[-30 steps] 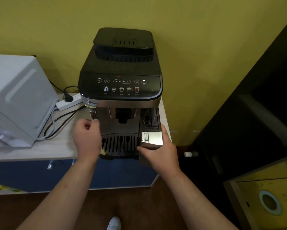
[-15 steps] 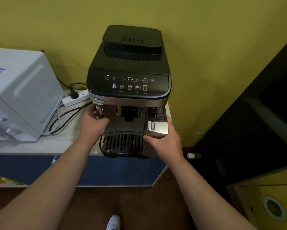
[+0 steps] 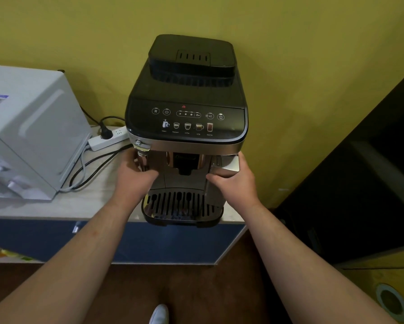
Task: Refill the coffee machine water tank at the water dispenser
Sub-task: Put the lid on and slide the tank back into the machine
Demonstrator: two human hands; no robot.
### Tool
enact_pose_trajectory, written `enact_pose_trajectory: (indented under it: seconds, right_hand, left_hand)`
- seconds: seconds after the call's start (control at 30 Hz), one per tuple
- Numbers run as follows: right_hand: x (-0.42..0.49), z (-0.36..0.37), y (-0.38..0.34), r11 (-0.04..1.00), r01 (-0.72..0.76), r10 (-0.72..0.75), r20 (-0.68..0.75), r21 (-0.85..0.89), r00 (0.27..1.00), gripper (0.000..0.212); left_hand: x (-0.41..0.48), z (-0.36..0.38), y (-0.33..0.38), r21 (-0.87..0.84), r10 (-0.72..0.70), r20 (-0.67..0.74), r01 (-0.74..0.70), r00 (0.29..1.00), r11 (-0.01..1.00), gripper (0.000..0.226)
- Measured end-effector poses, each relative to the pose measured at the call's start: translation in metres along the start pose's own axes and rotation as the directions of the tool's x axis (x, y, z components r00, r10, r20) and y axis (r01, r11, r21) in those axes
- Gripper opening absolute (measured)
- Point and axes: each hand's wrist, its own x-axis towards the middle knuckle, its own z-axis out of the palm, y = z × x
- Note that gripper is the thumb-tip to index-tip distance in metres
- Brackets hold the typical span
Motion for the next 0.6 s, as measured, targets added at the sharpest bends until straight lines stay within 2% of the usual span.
enact_pose_trajectory:
  seconds: [0.03,0.17,0.37,0.47,0.6]
  right_hand:
    - [0.004,0.002,-0.001,0.999,-0.02,0.019,0.014,0.026,1.0,0.095]
    - [0.022,0.008,0.002,0.998,0.005,-0.007,0.039,0.064,0.999,0.066]
    - [0.03,0.009,0.005,0.997,0.025,-0.027,0.031,0.066,0.999,0.071]
    - [0.028,0.003,0.005,1.0,0.028,-0.028,0.055,0.002,0.998,0.068]
    - [0.026,-0.006,0.01,0.994,0.042,-0.037,0.052,-0.104,0.998,0.047]
  left_hand:
    - [0.0,0.0,-0.001,0.006,0.003,0.003,-0.003,1.0,1.0,0.057]
    - [0.004,-0.002,-0.006,0.013,0.008,0.012,-0.009,1.0,1.0,0.06]
    - [0.007,-0.002,-0.013,0.005,0.019,0.023,-0.019,1.0,1.0,0.062]
    - [0.01,-0.007,-0.019,0.045,0.056,0.094,-0.06,0.994,0.997,0.064]
    - [0.024,-0.022,-0.026,0.107,0.12,0.25,-0.15,0.961,0.983,0.068]
